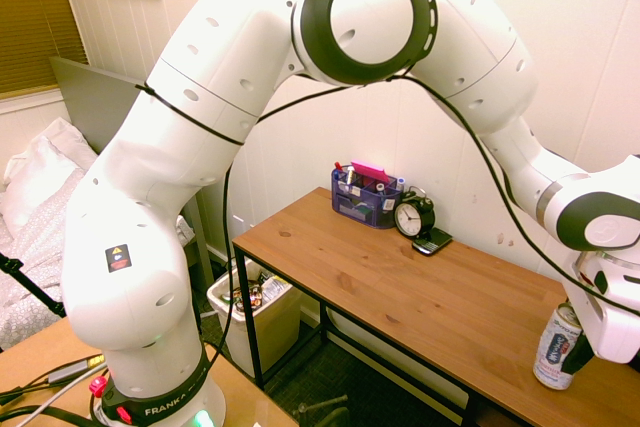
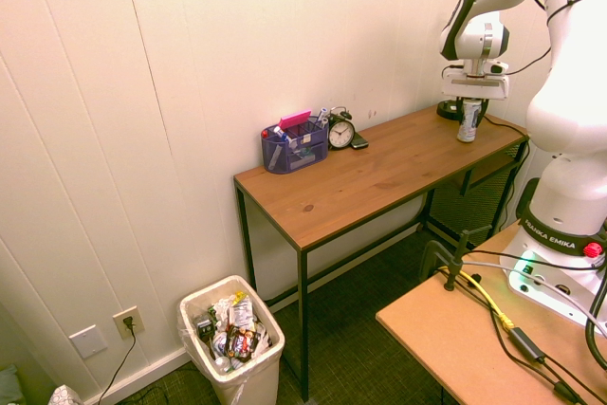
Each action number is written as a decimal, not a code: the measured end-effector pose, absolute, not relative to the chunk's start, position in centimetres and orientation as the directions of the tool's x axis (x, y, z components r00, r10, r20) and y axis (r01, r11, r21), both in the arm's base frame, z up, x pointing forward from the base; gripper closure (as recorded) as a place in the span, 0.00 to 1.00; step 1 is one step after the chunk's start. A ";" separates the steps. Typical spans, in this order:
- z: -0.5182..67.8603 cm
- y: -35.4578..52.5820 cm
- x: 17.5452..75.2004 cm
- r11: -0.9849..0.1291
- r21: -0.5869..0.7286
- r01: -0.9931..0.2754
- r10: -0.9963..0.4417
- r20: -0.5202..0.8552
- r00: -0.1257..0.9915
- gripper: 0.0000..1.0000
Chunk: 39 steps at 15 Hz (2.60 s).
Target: Throw the can in the trash bin
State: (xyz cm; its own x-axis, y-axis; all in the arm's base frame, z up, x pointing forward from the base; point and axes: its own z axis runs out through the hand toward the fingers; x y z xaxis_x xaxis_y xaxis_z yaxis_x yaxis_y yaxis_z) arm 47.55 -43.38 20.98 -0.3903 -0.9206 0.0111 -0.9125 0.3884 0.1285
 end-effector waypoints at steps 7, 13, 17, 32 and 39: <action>22.5 -41.8 49.8 0.159 0.039 -0.987 -0.973 -0.164 -0.163 1.00; 36.9 -28.3 53.6 -0.174 -0.119 -0.978 -0.965 -0.176 0.193 1.00; 40.7 -9.9 53.1 -0.438 -0.153 -0.886 -0.876 -0.147 0.459 1.00; 42.9 44.3 40.3 -0.471 -0.066 -0.880 -0.881 0.090 0.465 1.00; 29.1 50.9 49.1 -0.378 -0.002 -0.926 -0.921 0.098 0.376 0.00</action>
State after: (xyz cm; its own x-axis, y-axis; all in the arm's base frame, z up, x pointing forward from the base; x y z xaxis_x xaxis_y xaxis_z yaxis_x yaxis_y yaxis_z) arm 49.13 50.94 29.14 0.3759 -0.9214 0.0983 -0.9258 -0.3779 -0.0016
